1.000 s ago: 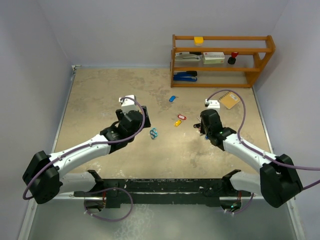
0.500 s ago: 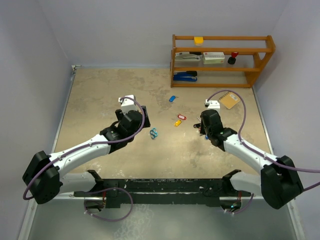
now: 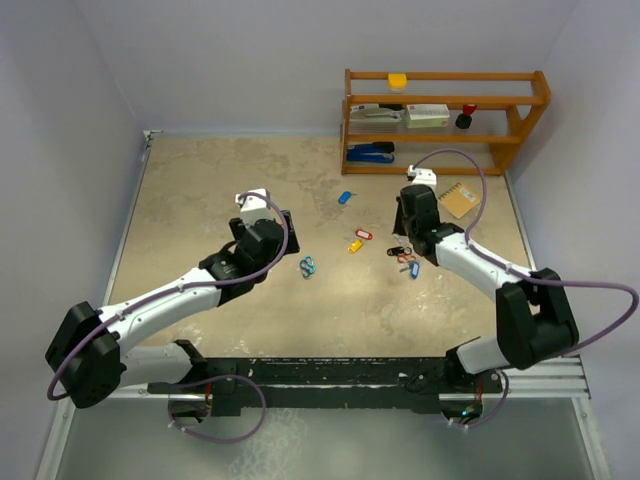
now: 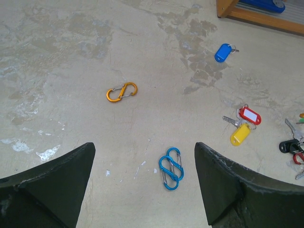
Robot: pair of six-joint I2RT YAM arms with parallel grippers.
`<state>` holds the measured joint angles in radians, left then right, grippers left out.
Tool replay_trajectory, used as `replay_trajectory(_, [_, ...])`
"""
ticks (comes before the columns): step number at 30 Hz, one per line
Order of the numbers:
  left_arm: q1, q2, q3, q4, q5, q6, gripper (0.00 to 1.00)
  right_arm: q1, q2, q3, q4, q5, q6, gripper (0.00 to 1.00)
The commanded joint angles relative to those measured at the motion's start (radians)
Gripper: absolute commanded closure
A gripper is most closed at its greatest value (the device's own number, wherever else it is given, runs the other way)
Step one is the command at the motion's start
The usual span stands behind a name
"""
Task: Put the keys on the keyring
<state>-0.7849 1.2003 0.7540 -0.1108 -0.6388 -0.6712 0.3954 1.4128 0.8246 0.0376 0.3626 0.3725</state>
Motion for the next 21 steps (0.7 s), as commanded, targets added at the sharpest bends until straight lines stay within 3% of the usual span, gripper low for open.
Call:
replay_trajectory(1, [0.014,-0.001,0.01,0.047,0.007,-0.002,0.18,-0.068,0.071,0.071,0.09,-0.05,-0.026,1.0])
replay_trajectory(14, [0.022,0.015,0.006,0.06,0.019,-0.01,0.18,-0.181,0.29,0.261,0.156,-0.178,-0.052,0.98])
replay_trajectory(15, [0.022,0.016,0.005,0.06,0.019,-0.011,0.18,-0.182,0.295,0.266,0.154,-0.185,-0.051,0.86])
replay_trajectory(17, [0.024,0.017,0.005,0.06,0.021,-0.013,0.18,-0.182,0.296,0.266,0.16,-0.191,-0.045,0.52])
replay_trajectory(19, [0.024,0.015,0.003,0.06,0.021,-0.013,0.18,-0.181,0.289,0.26,0.165,-0.197,-0.043,0.42])
replay_trajectory(21, [0.024,0.014,-0.002,0.063,0.023,-0.014,0.18,-0.182,0.275,0.251,0.16,-0.203,-0.044,0.39])
